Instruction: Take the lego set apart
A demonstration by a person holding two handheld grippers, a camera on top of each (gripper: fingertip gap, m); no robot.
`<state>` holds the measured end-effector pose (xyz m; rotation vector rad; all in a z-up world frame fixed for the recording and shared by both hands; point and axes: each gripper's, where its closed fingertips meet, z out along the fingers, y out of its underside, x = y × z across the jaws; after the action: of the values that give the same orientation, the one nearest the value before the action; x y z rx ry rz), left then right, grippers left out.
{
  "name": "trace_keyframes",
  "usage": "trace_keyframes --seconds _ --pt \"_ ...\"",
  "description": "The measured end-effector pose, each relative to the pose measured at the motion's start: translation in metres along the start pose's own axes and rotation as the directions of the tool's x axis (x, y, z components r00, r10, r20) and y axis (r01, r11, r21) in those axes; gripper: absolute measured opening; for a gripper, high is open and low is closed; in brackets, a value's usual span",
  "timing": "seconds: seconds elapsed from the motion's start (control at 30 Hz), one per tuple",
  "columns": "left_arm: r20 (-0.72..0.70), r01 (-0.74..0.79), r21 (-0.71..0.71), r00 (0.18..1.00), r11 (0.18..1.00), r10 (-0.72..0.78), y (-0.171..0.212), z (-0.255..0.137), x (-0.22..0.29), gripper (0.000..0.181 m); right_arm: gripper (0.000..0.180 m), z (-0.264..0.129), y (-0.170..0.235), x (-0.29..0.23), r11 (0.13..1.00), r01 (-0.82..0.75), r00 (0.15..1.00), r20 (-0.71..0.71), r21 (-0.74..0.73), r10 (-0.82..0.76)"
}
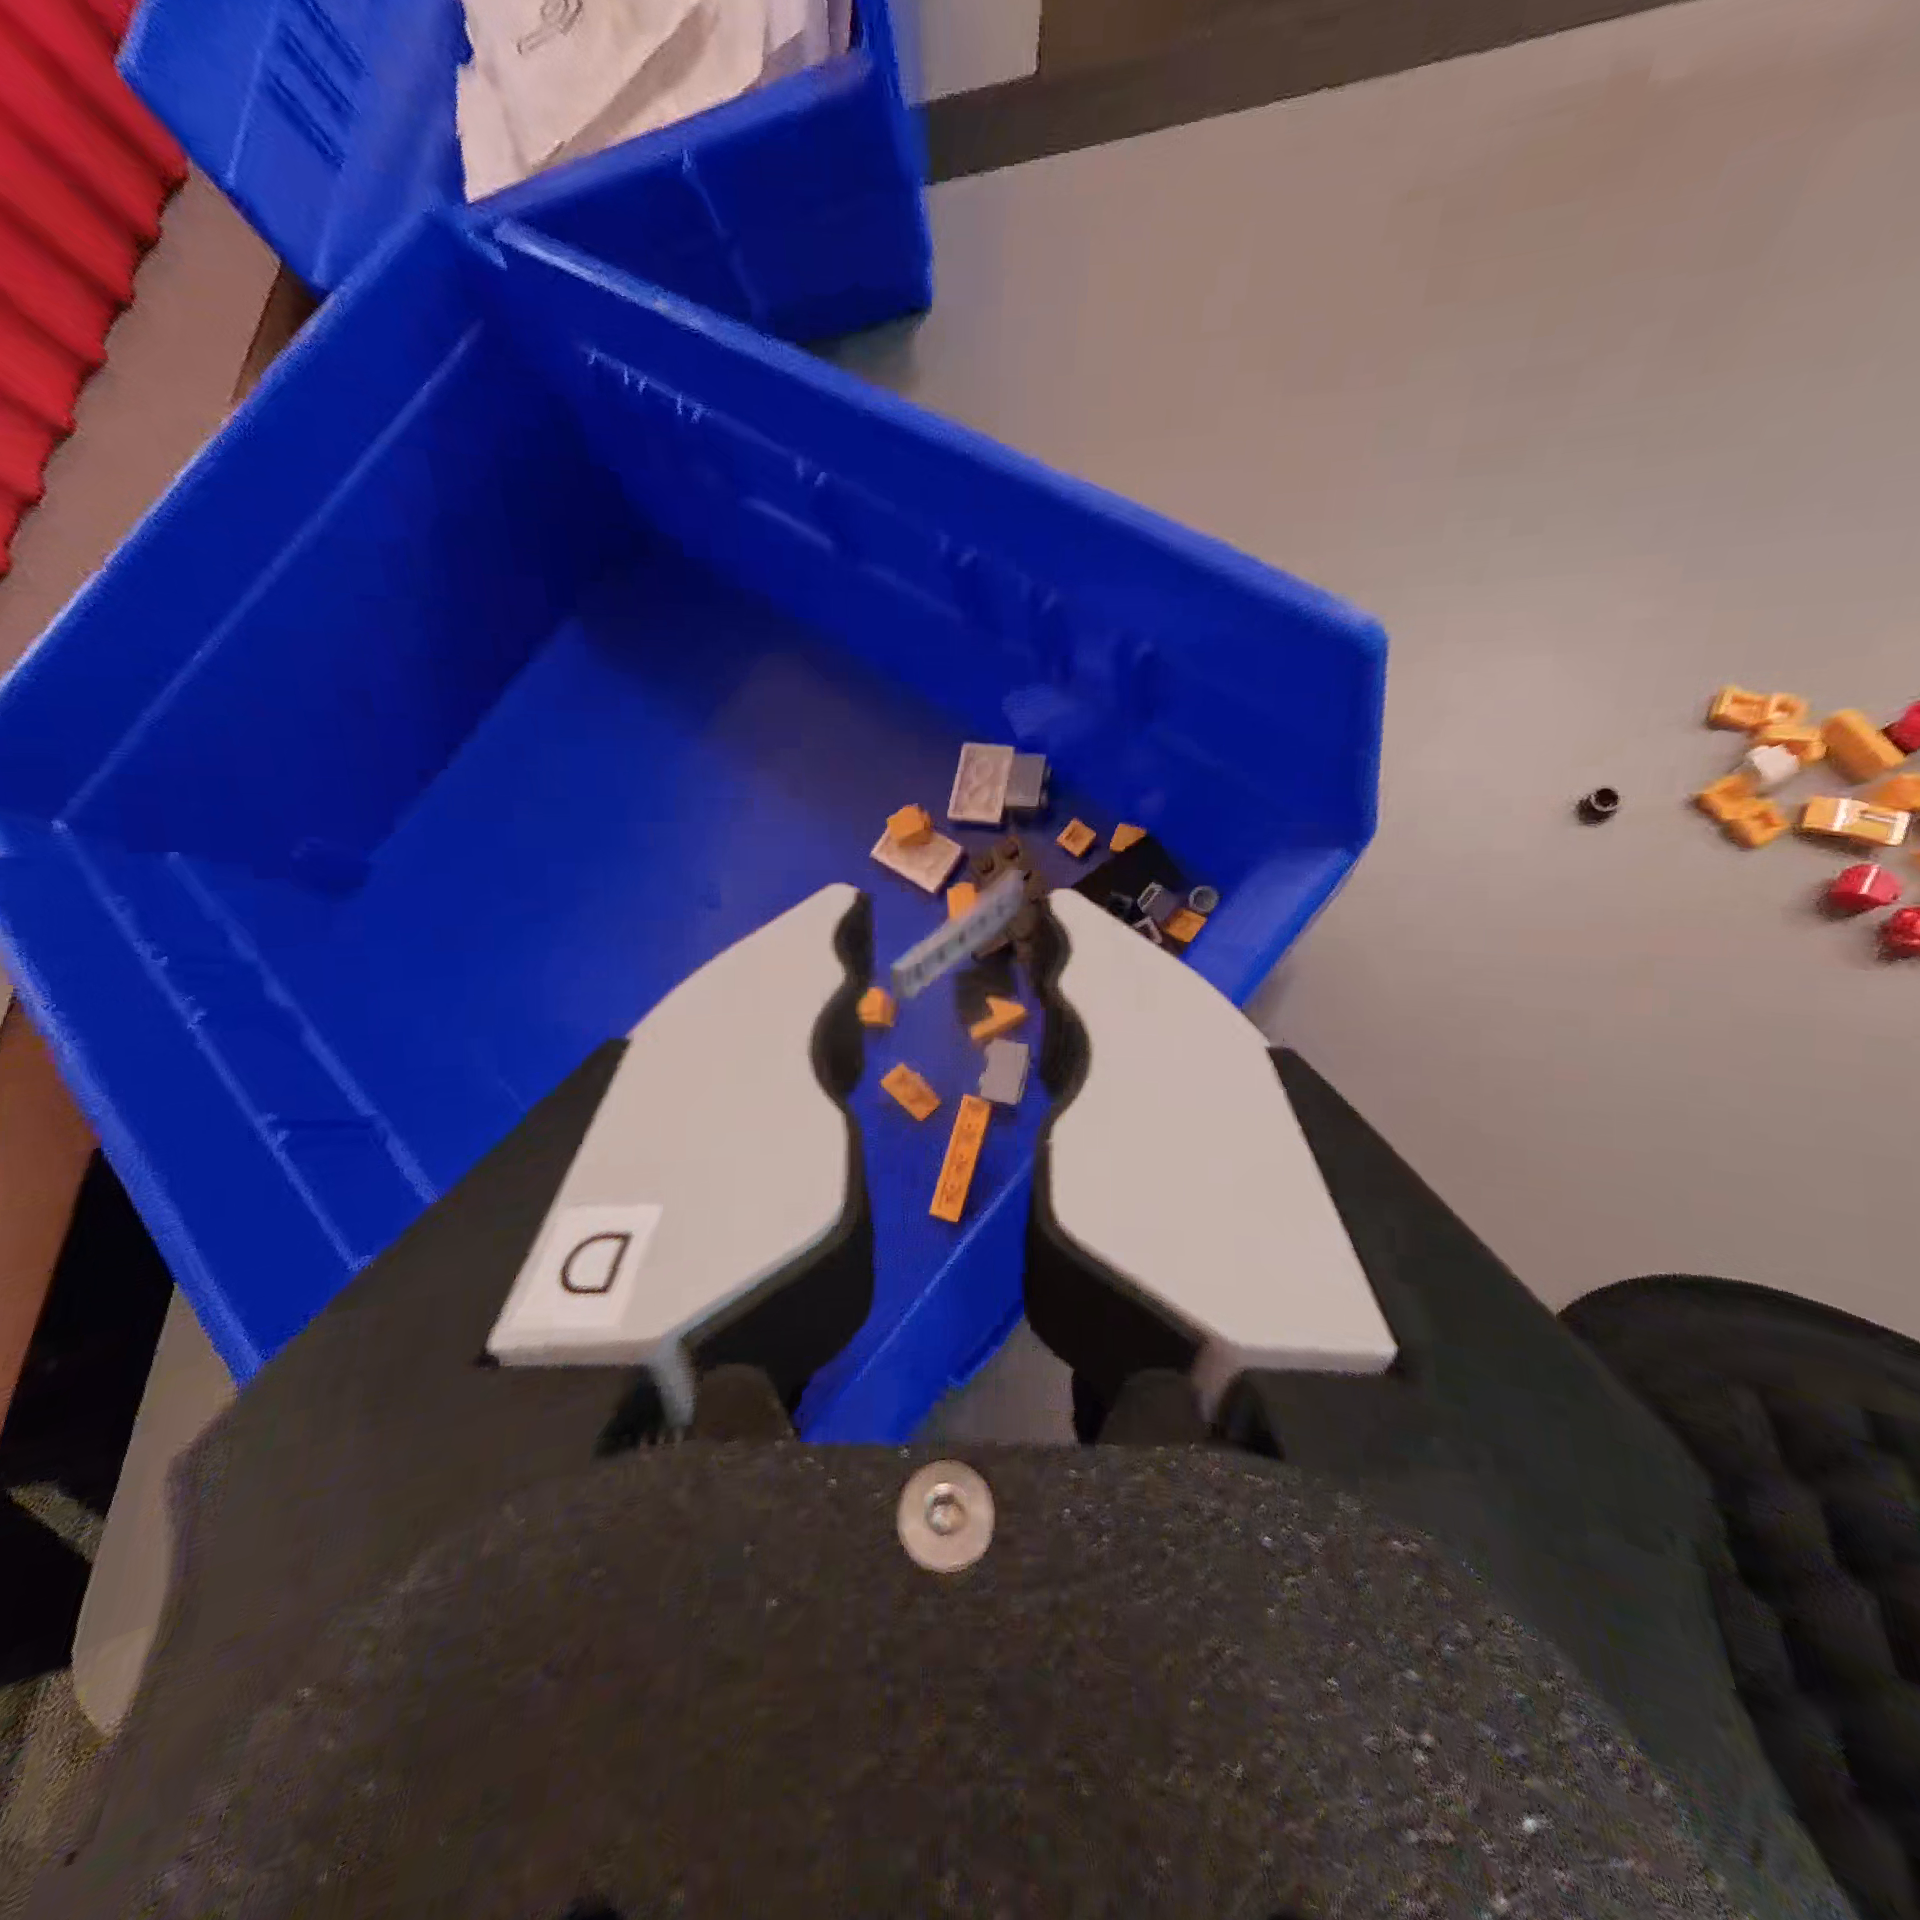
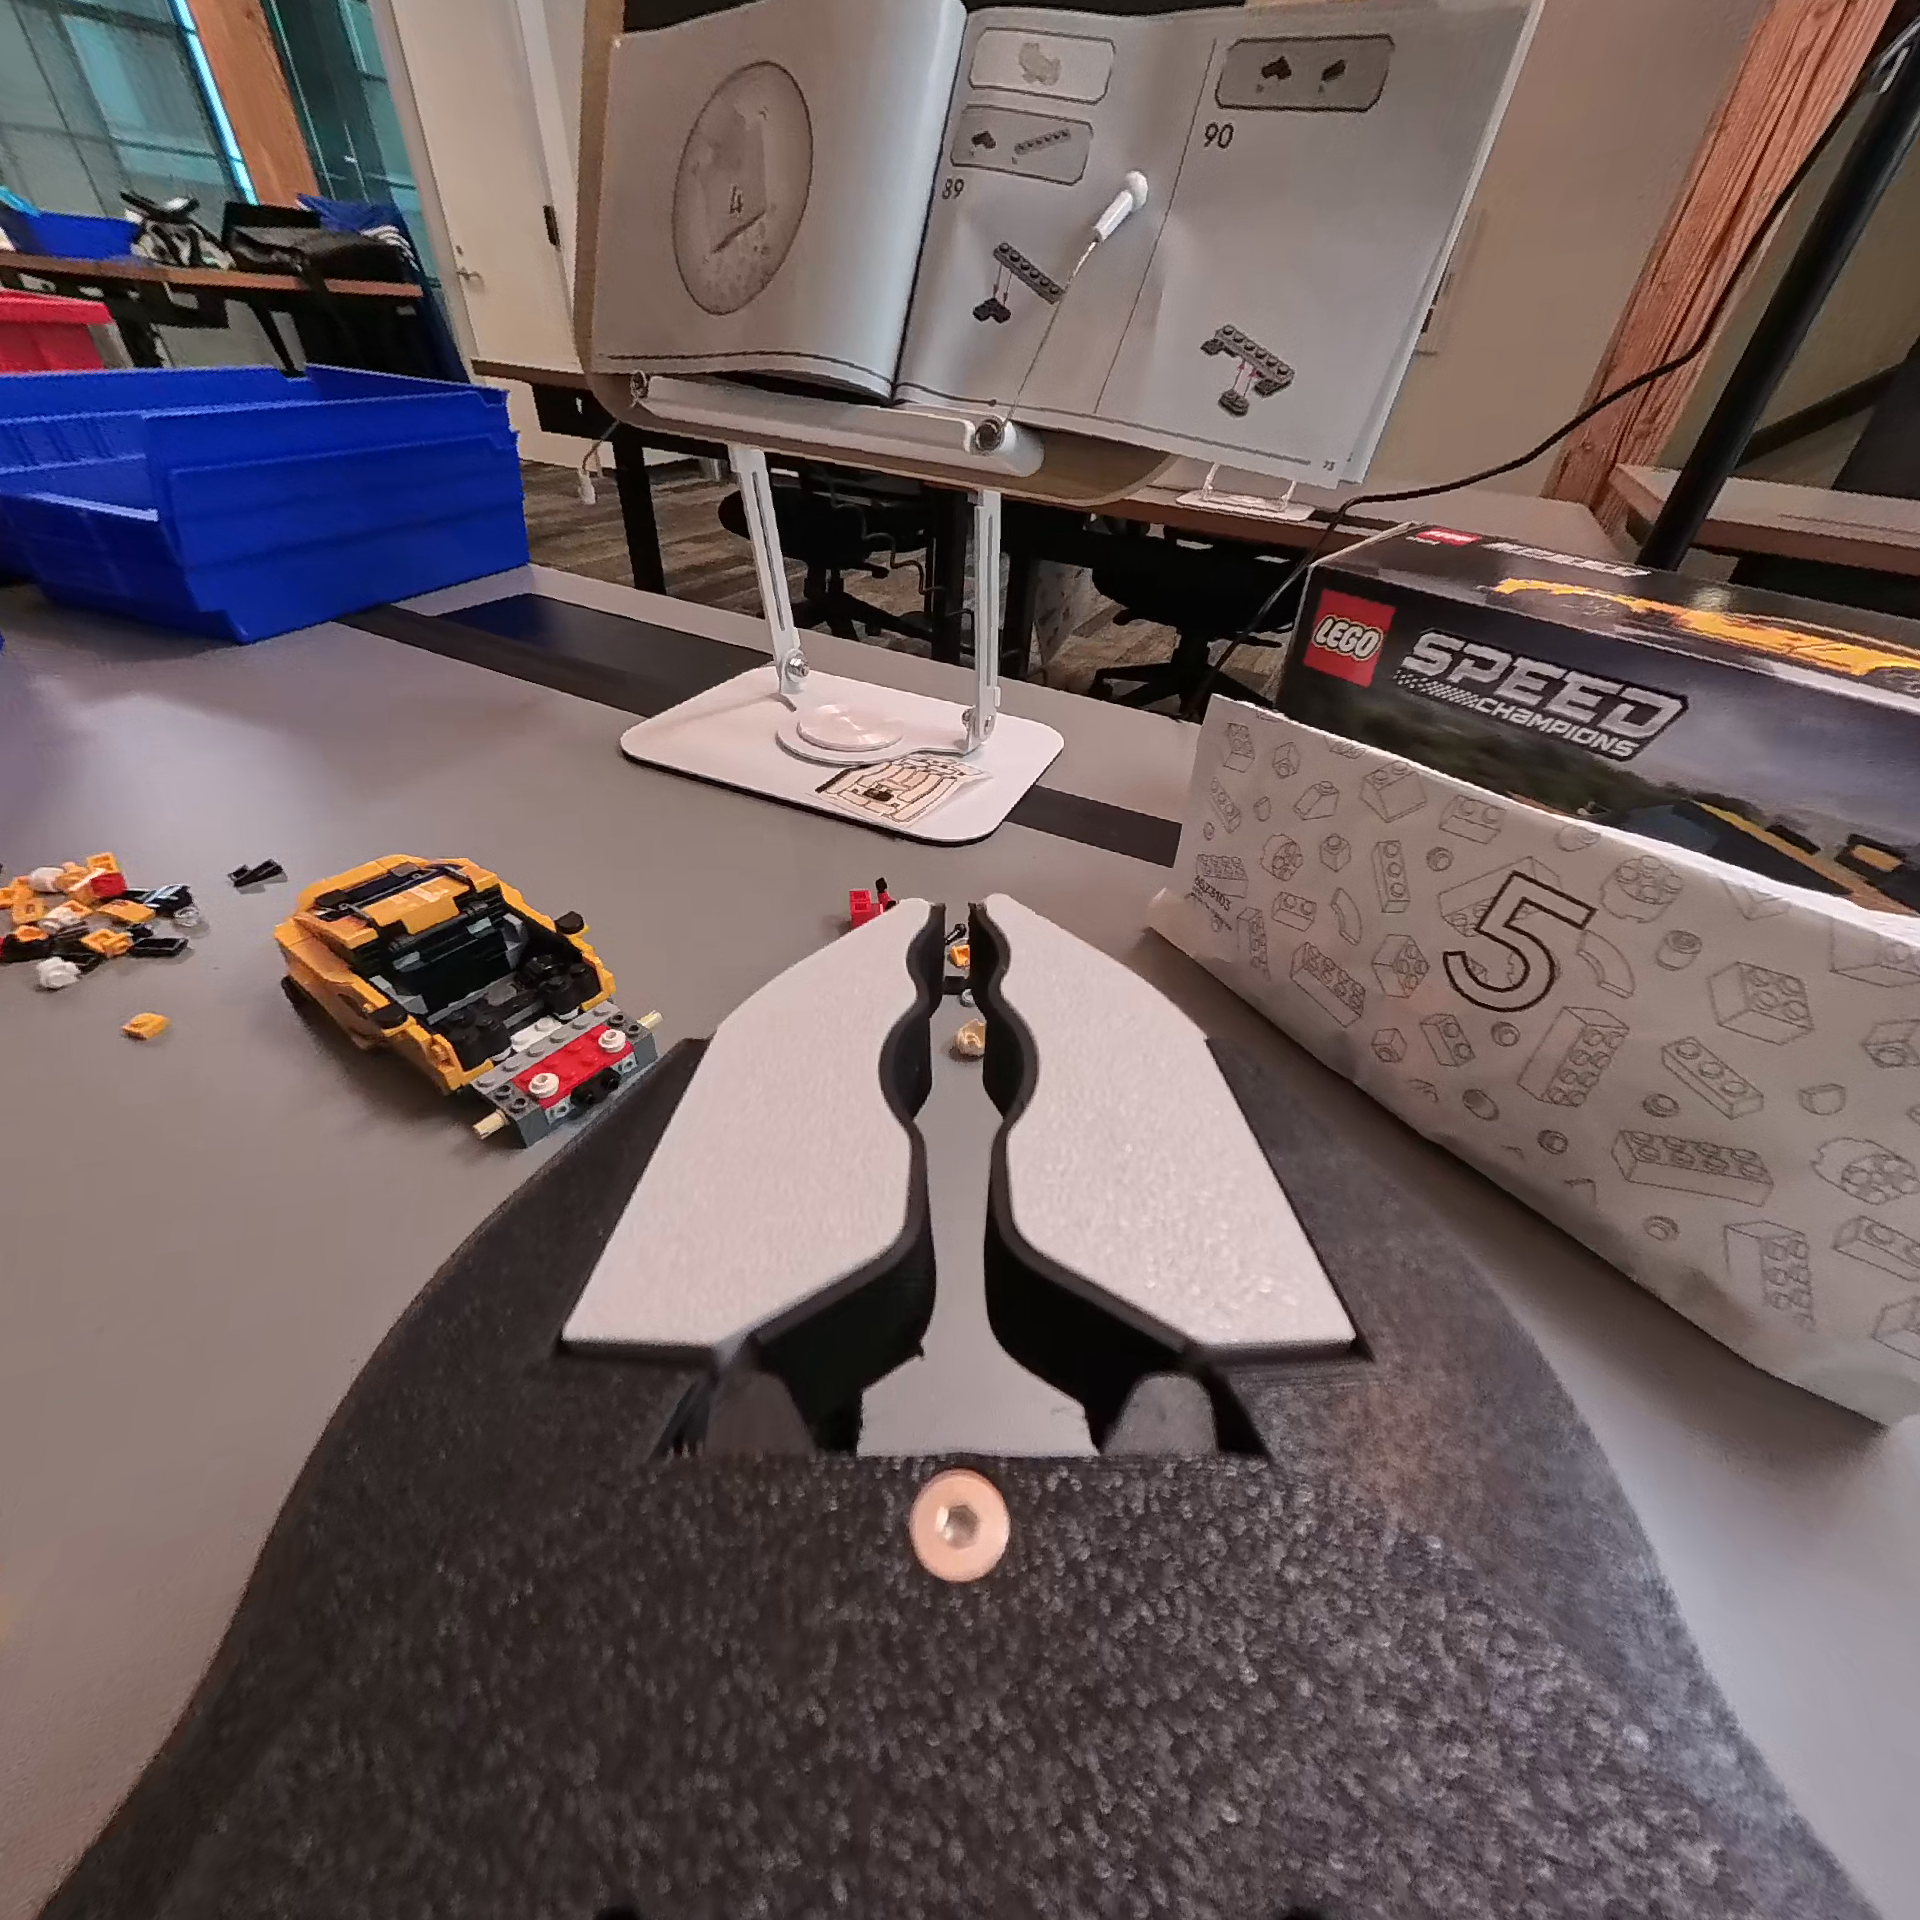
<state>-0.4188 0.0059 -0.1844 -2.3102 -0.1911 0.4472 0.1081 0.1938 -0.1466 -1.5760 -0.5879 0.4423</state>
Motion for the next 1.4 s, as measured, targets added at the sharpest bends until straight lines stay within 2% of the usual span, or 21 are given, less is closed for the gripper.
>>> trace_keyframes --seconds 0.1,0.17,0.23,0.3,0.33,0.4,0.43,0.53,0.63,0.73,0.87,0.97,1.07,1.4 --pt "-0.005 -0.029 0.033 1.0 0.999 0.029 -0.006 0.0 0.012 0.042 0.004 0.0 -0.001 -0.002 1.0 0.004 1.0 0.009 0.007 -0.004" --pt "-0.06 -0.089 0.161 0.993 0.983 0.1 -0.028 -0.013 0.04 0.034 0.004 0.0 -0.002 -0.005 1.0 0.01 1.0 0.026 0.014 -0.011" --pt "-0.261 -0.158 0.31 0.934 0.938 0.244 -0.048 -0.034 0.105 0.022 0.004 0.0 -0.003 -0.008 1.0 0.02 0.999 0.044 0.02 -0.021" --pt "-0.487 -0.188 0.406 0.784 0.894 0.386 -0.051 -0.059 0.183 0.024 0.004 0.0 -0.002 -0.011 1.0 0.026 0.998 0.056 0.016 -0.027" --pt "-0.586 -0.206 0.446 0.668 0.871 0.458 -0.046 -0.073 0.223 0.026 0.004 0.0 -0.002 -0.012 1.0 0.027 0.998 0.061 0.015 -0.028" --pt "-0.685 -0.268 0.52 0.437 0.811 0.583 -0.027 -0.096 0.292 0.027 0.004 0.0 -0.002 -0.013 0.999 0.028 0.997 0.065 0.017 -0.029" --pt "-0.702 -0.314 0.556 0.318 0.77 0.637 -0.013 -0.105 0.322 0.027 0.004 0.0 -0.002 -0.013 0.999 0.027 0.997 0.069 0.019 -0.028" --pt "-0.68 -0.457 0.627 0.074 0.631 0.729 0.026 -0.111 0.383 0.03 0.004 0.0 -0.002 -0.017 0.999 0.028 0.995 0.098 0.016 -0.029" --pt "-0.666 -0.508 0.658 -0.045 0.557 0.745 0.044 -0.11 0.415 0.03 0.005 -0.003 -0.006 -0.036 0.998 0.05 0.977 0.204 0.047 -0.059" --pt "-0.656 -0.54 0.658 -0.071 0.524 0.751 0.051 -0.1 0.428 0.024 0.005 -0.016 -0.007 -0.079 0.991 0.102 0.892 0.434 0.084 -0.129" --pt "-0.683 -0.519 0.645 -0.063 0.56 0.728 0.051 -0.101 0.429 0.008 0.01 -0.04 0.018 -0.129 0.979 0.203 0.694 0.704 0.011 -0.152" --pt "-0.676 -0.479 0.653 -0.021 0.586 0.737 0.043 -0.103 0.425 0.008 0.014 -0.058 0.041 -0.155 0.952 0.305 0.553 0.82 -0.034 -0.148" --pt "-0.652 -0.433 0.678 0.02 0.594 0.758 0.031 -0.108 0.422 0.008 0.014 -0.07 0.06 -0.171 0.915 0.401 0.463 0.871 -0.044 -0.161" --pt "-0.628 -0.359 0.714 0.052 0.602 0.776 0.017 -0.125 0.422 0.008 0.011 -0.074 0.07 -0.181 0.882 0.471 0.425 0.883 -0.027 -0.2"
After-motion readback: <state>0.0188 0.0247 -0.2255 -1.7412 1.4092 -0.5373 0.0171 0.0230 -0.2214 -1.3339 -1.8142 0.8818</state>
